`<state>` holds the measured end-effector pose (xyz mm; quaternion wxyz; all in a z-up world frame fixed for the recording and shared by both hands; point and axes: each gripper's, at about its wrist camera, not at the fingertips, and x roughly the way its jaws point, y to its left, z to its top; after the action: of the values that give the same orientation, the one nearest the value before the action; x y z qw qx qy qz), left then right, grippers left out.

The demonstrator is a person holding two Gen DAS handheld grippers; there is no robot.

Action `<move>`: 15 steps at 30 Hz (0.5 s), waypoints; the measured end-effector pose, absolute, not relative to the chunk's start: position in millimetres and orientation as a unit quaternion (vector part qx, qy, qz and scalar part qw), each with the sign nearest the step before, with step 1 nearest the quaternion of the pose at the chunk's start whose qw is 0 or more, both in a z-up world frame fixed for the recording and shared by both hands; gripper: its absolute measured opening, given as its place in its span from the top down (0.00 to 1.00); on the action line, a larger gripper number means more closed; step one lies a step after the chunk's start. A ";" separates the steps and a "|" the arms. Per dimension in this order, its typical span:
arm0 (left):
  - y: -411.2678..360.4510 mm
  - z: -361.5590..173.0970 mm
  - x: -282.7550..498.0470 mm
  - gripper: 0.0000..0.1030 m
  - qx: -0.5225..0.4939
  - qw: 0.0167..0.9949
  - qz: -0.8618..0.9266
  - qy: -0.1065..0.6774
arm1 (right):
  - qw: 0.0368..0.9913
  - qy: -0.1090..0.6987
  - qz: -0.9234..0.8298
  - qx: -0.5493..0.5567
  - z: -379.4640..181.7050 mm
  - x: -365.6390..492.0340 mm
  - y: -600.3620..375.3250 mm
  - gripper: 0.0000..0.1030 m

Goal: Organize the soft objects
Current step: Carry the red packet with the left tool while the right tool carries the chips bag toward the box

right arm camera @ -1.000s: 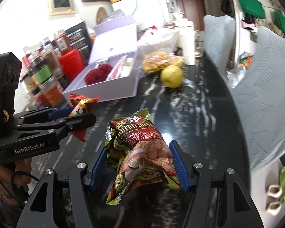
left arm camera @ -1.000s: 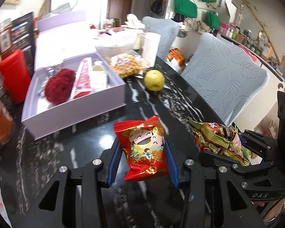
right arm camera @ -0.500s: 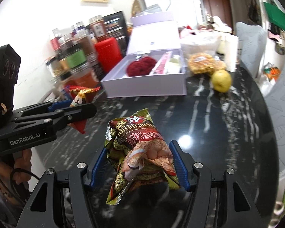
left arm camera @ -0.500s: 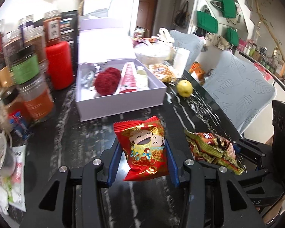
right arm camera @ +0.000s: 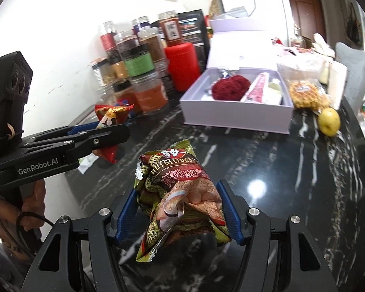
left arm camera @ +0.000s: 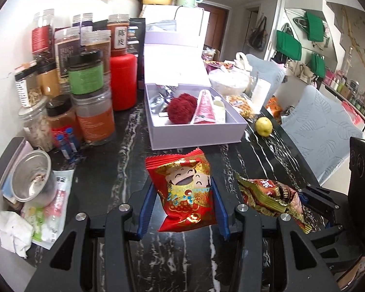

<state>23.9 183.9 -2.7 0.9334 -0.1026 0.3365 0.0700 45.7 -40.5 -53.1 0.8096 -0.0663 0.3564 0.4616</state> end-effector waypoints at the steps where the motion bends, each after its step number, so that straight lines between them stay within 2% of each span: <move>1: 185.9 -1.1 22.9 0.57 -0.103 0.934 0.071 0.335 | 0.808 0.356 0.464 -0.067 -52.9 45.5 -37.8 0.39; 15: 217.0 15.0 49.4 0.57 -0.105 0.943 0.077 0.306 | 0.807 0.345 0.476 -0.052 -31.0 77.1 -4.1 0.39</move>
<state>49.4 217.0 15.0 0.9430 -0.1055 0.3061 0.0765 77.1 -4.1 -31.0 0.8071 -0.0524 0.3446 0.4765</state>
